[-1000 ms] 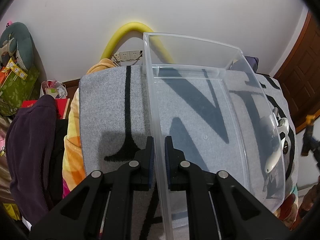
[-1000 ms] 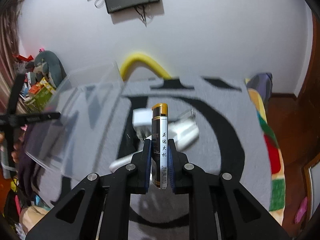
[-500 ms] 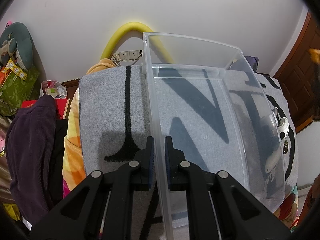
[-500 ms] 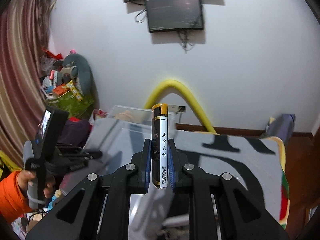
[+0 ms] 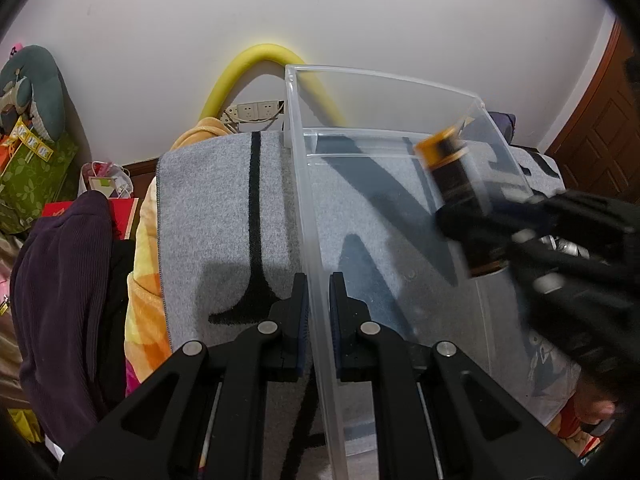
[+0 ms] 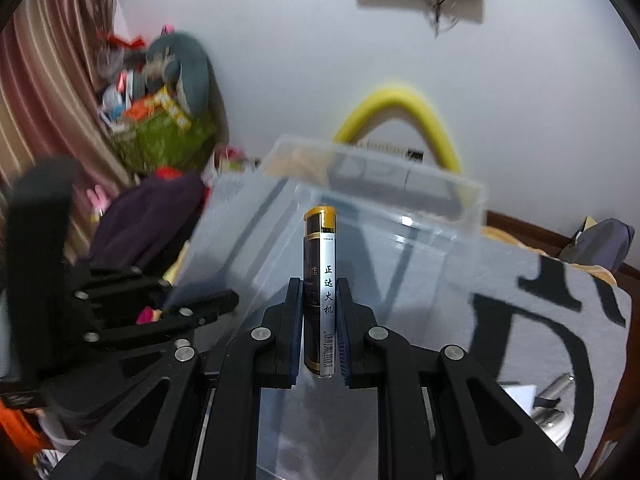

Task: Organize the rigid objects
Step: 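Carry the gold-and-black cylinder into the clear box and release it with the right gripper, then grasp the white plug adapter with the right gripper and lift it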

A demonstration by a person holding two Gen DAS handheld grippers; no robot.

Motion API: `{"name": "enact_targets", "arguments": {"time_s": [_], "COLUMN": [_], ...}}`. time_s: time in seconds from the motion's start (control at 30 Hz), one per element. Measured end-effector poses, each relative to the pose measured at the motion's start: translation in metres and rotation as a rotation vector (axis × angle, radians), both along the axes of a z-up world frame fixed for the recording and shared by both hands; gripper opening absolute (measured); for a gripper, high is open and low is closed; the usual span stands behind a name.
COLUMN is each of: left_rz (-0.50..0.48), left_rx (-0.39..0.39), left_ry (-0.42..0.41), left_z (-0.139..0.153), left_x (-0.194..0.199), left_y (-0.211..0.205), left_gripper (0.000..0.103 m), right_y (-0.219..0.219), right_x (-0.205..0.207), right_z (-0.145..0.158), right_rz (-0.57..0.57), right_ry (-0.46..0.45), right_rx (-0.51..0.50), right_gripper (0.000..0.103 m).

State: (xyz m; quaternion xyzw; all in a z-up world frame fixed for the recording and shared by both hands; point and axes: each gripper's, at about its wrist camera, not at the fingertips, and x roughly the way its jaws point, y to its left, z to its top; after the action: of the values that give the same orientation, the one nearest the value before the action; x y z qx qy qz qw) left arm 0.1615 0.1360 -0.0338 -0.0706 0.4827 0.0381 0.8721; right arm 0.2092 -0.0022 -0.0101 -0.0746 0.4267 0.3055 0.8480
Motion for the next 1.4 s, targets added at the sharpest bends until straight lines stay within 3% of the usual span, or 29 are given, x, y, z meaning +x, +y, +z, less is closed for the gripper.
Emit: {"name": "enact_targets", "arguments": {"time_s": [0.17,0.37,0.5,0.53,0.6,0.67,1.07,1.23,1.4], "left_rz": [-0.003,-0.002,-0.004,-0.004,-0.003,-0.003,-0.004,-0.004,-0.004], "left_rx": [0.002,-0.007,0.0,-0.001,-0.003,-0.001,-0.001,0.002,0.004], "left_ry": [-0.002,-0.002,0.001,0.002,0.001,0.002,0.005,0.006,0.006], "left_z": [0.001,0.001,0.001,0.001,0.001,0.001,0.001,0.001,0.001], "left_x": [0.002,0.002,0.003,0.003,0.003,0.002,0.002,0.002,0.001], "left_y": [-0.001,0.001,0.001,0.001,0.001,0.001,0.001,0.002,0.001], "left_gripper": [0.009,0.009,0.009,0.009,0.009,0.009,0.009,0.009,0.009], "right_y": [0.011,0.015,0.007,0.006,0.001,-0.008,-0.087,-0.119,-0.138], "right_x": [0.005,0.008,0.005,0.002,-0.003,-0.008,-0.004,0.009,0.021], "right_z": [-0.022,-0.029,-0.024,-0.02,-0.009,0.006,0.058,0.048,0.008], "right_rz": [0.04,0.054,0.061,0.063,0.056,0.047,-0.098,-0.18,-0.2], "right_ry": [0.074,0.098,0.101,0.093,0.04,-0.021,-0.155,-0.137,-0.042], "right_rx": [-0.053,-0.109,-0.081,-0.08,-0.08,-0.063,-0.035,-0.071,-0.126], "right_gripper": [0.014,0.014,0.024,0.027,0.045,0.051,0.057,0.058,0.058]}}
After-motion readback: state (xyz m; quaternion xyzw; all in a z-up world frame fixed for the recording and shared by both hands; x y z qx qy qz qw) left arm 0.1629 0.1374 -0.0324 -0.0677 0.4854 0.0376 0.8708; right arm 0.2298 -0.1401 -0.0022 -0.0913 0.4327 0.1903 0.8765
